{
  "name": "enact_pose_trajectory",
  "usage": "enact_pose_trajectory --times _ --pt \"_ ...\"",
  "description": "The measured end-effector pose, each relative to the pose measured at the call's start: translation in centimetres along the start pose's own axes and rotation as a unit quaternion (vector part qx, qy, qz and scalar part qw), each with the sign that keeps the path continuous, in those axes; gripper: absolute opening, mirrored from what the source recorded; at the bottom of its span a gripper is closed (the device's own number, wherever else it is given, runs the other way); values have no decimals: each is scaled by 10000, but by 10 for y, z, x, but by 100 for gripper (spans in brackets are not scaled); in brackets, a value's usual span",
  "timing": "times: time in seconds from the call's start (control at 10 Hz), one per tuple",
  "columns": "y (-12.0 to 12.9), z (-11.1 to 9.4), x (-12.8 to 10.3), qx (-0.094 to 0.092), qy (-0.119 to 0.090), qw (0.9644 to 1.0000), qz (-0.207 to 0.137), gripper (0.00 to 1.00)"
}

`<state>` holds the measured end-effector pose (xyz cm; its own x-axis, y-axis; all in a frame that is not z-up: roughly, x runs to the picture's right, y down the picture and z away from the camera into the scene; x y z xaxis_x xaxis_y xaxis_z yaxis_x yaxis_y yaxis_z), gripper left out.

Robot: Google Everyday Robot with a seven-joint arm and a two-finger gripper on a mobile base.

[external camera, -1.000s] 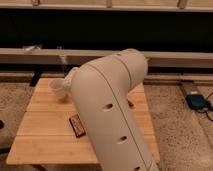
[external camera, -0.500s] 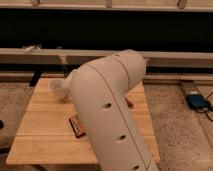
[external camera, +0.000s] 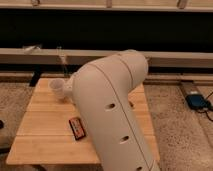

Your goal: Push the eraser across the table

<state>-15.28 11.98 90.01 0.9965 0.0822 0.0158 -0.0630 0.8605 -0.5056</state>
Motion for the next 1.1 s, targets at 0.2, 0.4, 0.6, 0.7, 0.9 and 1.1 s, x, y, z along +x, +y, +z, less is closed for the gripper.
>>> enact_pose_trajectory --times 0.2,0.4,0.6,0.7,0.9,1.1 --pt "5 1 6 -34 18 10000 3 80" --pt "22 -1 4 -124 -30 9999 -54 80" --pt "49 -6 -1 -252 -100 9995 -143 80" --pt "61 -8 -8 -308 -148 9992 -216 80" --pt "88 -12 -23 -467 -275 9977 -404 80" --pt "101 -13 -34 -592 -370 9959 -578 80"
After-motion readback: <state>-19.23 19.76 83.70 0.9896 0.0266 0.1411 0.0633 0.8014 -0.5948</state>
